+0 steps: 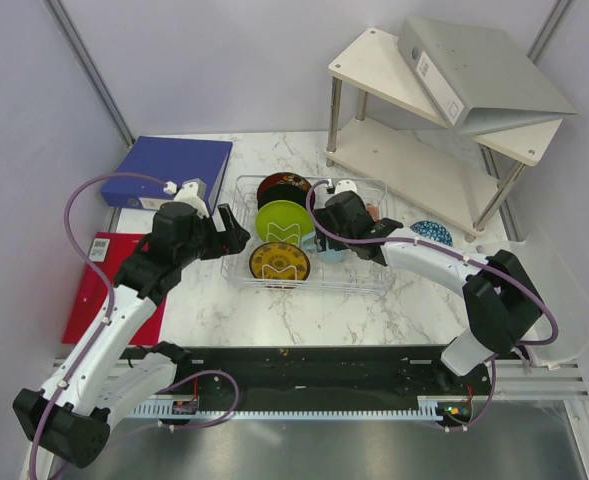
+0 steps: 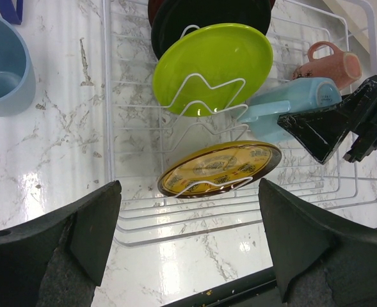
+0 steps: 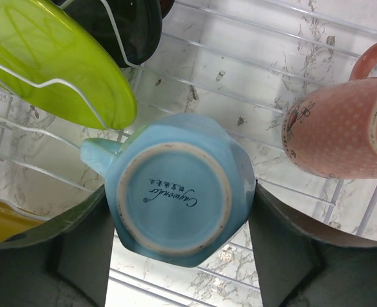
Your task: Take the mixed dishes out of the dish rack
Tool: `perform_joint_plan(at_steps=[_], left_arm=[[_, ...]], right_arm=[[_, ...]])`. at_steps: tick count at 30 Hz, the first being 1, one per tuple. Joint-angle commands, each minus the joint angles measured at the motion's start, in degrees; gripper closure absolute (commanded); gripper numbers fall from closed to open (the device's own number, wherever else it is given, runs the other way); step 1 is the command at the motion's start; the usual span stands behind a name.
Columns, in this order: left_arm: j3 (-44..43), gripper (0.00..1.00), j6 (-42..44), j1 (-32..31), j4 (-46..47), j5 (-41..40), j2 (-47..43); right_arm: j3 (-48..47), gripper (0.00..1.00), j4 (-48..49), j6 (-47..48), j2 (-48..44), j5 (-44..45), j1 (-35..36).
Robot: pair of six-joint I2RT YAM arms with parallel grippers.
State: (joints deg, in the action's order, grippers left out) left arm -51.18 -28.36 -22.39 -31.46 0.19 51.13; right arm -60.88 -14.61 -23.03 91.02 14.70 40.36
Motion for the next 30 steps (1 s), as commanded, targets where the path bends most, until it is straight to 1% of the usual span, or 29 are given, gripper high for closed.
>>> perform_joint_plan(at_steps=[1,2,3,6,8,12,17,19,20,21,22,26,29,30], left_arm=[[0.11,0.06,0.76,-0.55,2.37,0.69,0.19],[0.11,0.06,0.76,-0.55,2.28,0.61,0.19],[0.03,0.06,0.76,-0.55,2.28,0.61,0.28],[0.03,0.06,0.85,-0.63,2.37,0.43,0.28],[0.03,0.06,0.85,-0.63,2.37,0.43,0.37],[0.03,0.06,0.94,-0.72,2.55,0.43,0.55],[0.03,0.07,0.76,-0.81,2.81,0.61,0.72],[-0.24,0.07,0.59,-0.81,2.99,0.69,0.81],[-0.32,0.07,0.41,-0.81,3.16,0.78,1.07],[-0.33,0.07,0.15,-0.90,3.51,0.87,1.07],[-0.41,0.07,0.06,-0.90,3.69,1.22,1.33],[-0.85,0.07,-0.73,-0.99,4.30,2.36,1.86],[-1.03,0.07,-1.52,-0.99,4.83,3.50,1.78],[-0.94,0.07,-1.87,-0.99,5.18,4.03,1.60]], right_arm=[[0.06,0.42,0.99,0.88,-0.41,1.21,0.07],[0.24,0.46,1.08,0.88,-0.76,1.21,0.07],[0.32,0.53,1.08,0.79,-1.28,1.30,0.07],[0.94,0.58,0.99,0.88,-2.69,1.21,0.16],[1.47,0.60,0.90,0.70,-4.18,1.21,0.16],[1.56,0.68,-0.41,0.18,-7.43,1.12,0.42],[0.77,0.69,-1.65,0.18,-14.36,-0.54,1.56],[0.41,0.74,-1.56,-0.35,-16.57,-1.34,1.74],[0.41,0.78,-1.39,-0.61,-18.67,-1.43,1.74],[0.76,0.93,-0.43,-1.49,-19.82,-1.34,1.74],[1.11,1.00,0.19,-1.76,-20.88,-1.17,1.74],[4.45,1.00,4.58,-3.60,-25.45,-1.34,1.74],[7.44,1.00,8.10,-6.41,-27.90,-3.44,1.65],[9.97,1.00,11.59,-7.29,-28.87,-5.28,1.57]])
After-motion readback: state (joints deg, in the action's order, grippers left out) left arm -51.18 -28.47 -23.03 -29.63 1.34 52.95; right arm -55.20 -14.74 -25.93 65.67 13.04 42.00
